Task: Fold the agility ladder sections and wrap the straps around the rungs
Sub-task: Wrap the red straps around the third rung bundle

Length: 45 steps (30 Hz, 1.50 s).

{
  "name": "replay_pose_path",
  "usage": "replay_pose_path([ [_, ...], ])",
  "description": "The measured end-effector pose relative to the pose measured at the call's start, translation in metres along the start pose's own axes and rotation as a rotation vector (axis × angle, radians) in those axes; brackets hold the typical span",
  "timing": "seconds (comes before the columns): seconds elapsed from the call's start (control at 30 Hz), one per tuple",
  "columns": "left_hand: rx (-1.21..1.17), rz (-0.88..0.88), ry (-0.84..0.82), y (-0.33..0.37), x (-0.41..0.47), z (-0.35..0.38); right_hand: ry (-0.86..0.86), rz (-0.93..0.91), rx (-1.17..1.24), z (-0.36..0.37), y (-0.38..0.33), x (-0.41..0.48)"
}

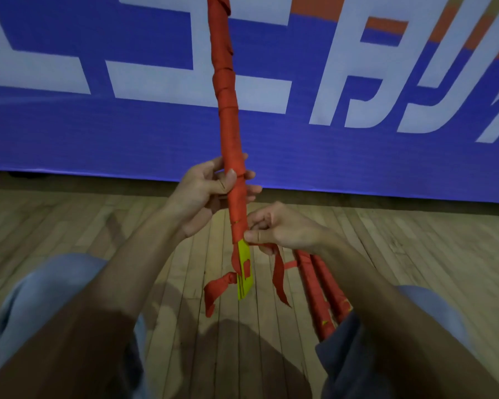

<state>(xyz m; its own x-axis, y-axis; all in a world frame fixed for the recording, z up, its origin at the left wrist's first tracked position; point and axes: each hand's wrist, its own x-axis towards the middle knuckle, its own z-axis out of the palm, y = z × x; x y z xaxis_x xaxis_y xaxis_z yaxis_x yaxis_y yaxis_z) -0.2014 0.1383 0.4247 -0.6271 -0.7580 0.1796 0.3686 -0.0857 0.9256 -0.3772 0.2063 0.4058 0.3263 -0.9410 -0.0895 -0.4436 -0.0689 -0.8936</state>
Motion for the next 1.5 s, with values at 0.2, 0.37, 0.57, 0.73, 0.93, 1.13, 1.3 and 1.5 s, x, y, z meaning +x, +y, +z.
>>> replay_pose_path([
  [0.2, 0.217, -0.005, 0.214, -0.010, 0.005, 0.000, 0.203, 0.087, -0.113, 0.005, 0.006, 0.006],
  [0.37, 0.327, 0.055, 0.389, -0.015, 0.010, 0.002, 0.145, 0.084, -0.190, 0.010, -0.002, 0.008],
  [0.57, 0.716, 0.136, 0.643, -0.020, 0.010, 0.007, 0.257, -0.025, -0.356, 0.034, 0.005, 0.017],
  [0.73, 0.715, 0.147, 0.594, -0.010, 0.008, 0.003, 0.296, 0.008, -0.181, 0.030, 0.011, 0.024],
  [0.93, 0.149, 0.094, 0.334, 0.005, 0.005, 0.008, 0.131, -0.188, 0.080, 0.015, 0.010, 0.011],
  [1.13, -0.164, -0.025, -0.100, 0.003, 0.003, -0.003, -0.121, -0.252, 0.240, 0.001, 0.006, 0.003],
  [1.3, -0.106, -0.020, -0.037, 0.003, 0.001, -0.001, -0.087, -0.186, 0.138, -0.002, 0.004, 0.000],
  [1.5, 0.093, -0.056, 0.181, -0.004, 0.004, -0.001, 0.123, 0.027, -0.069, 0.004, 0.003, 0.004],
])
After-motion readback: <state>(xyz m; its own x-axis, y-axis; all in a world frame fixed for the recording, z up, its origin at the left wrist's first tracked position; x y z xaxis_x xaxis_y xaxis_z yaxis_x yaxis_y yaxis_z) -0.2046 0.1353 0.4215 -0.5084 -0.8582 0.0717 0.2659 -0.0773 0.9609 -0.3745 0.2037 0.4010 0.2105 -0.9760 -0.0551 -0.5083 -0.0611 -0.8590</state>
